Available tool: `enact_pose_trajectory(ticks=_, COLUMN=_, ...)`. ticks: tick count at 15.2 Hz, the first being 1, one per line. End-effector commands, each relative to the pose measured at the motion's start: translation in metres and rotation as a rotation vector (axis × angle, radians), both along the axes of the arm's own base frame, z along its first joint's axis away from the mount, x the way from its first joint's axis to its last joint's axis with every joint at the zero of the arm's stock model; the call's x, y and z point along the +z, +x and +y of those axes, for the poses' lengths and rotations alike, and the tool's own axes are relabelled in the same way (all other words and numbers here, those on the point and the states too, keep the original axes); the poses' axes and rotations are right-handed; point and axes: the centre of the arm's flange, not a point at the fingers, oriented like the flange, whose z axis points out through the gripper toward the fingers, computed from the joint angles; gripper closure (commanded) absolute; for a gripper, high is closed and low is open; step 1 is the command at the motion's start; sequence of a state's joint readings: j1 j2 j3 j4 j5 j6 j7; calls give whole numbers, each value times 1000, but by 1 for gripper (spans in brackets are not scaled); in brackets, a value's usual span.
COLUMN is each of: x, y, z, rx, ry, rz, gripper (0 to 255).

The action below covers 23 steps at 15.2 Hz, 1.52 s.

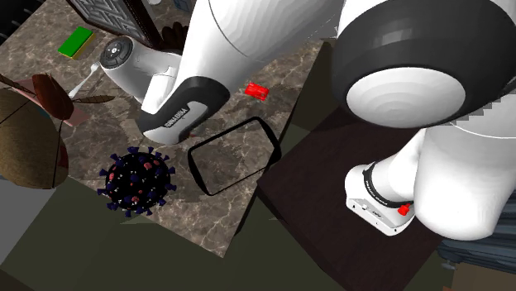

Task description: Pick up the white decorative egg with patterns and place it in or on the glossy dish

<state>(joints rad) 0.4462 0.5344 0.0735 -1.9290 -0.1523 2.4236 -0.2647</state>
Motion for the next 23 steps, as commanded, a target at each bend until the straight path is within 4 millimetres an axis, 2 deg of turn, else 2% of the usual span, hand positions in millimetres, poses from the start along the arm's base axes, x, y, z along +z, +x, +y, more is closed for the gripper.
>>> enact_pose_trajectory(ticks=1, x=-21, y=19, z=-4, rx=-63, ry=8, rz=92, gripper=0)
enact_pose_trajectory(ticks=2, x=-21, y=19, z=-4, rx=-63, ry=8, rz=92, gripper=0)
enact_pose_trajectory(ticks=9, x=-61, y=15, z=-6, rx=-63, ry=8, rz=92, gripper=0)
enact_pose_trajectory(ticks=17, x=-61, y=15, z=-6, rx=-63, ry=8, rz=92, gripper=0)
enact_pose_trajectory(ticks=18, x=-61, y=15, z=-6, rx=-63, ry=8, rz=92, gripper=255)
enact_pose_trajectory(ticks=23, x=-61, y=15, z=-6, rx=-63, ry=8, rz=92, gripper=255)
